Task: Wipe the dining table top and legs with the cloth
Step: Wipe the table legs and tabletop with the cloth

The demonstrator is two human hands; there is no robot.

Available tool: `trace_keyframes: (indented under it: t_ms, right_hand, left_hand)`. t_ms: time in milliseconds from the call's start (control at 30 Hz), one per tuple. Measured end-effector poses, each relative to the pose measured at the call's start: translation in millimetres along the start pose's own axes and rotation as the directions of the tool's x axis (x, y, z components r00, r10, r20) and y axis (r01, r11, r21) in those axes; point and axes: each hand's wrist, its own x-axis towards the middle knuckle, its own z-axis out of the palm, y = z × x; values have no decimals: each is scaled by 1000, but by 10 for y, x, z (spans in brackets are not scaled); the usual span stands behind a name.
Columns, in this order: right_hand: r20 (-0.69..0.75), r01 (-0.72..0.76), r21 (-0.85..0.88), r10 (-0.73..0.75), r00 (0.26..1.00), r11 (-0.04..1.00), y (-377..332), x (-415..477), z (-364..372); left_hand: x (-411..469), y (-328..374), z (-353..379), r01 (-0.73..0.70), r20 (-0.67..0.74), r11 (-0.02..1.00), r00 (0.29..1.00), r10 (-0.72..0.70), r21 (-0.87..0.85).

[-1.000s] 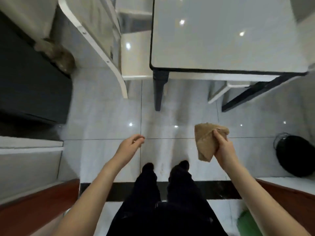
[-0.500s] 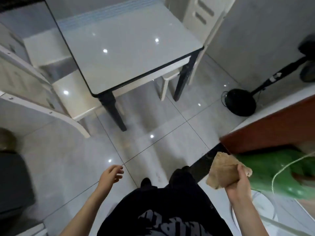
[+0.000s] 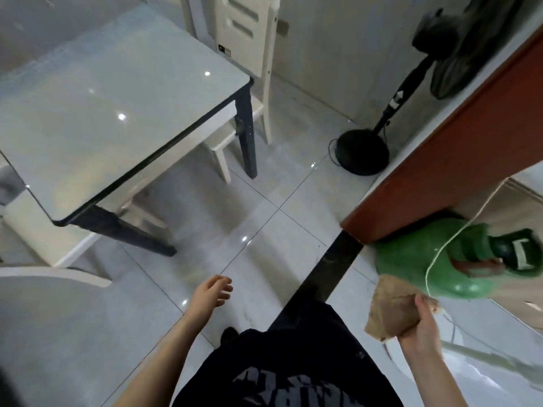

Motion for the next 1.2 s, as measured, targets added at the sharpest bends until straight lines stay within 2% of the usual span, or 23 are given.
trace_keyframes:
  t_ms: [167,433,567,667,800,933,1000,1100,1200]
  right_hand:
    - [69,-30,-97,37,997,995,-615,549,422]
    - [256,-24,-326,113,960,945,-1166,1433,1478]
    - [320,5,-370,123,940,929,-1216,1708,2229]
    - [383,25,-386,136,914,922,-1225,1902,2842]
    - [498,169,-416,68,865,893,-1345,2063,3607]
    - [649,322,-446,54,759,835,-1406,2334,4310]
    - [674,377,-475,53,737,795,-1372,2506,4631]
    - [690,391,-478,61,721,786,-1172,2834,5057]
    - [715,408,-472,69,695,782,-799,3336,5453]
  left_hand:
    - [20,185,512,28,-111,997,993,-36,-73]
    - [104,354,713,38,-308,979,946,-99,-199]
    - [343,491,745,59,-333,957,930,-156,-285]
    - [693,723,712,83,-319,954,931,-177,-287]
    - [1308,1274,616,99,-265,978,953,-147,-186]
    - [2073,2050,534,33,-242,993,968,-60,-114]
    - [2456,2380,541,-2,-231,995,973,-22,-103]
    - [3053,2729,606,-61,-198,992,980,38,-112]
    - [3795,2885,697,-147,-226,979,968,113,-140]
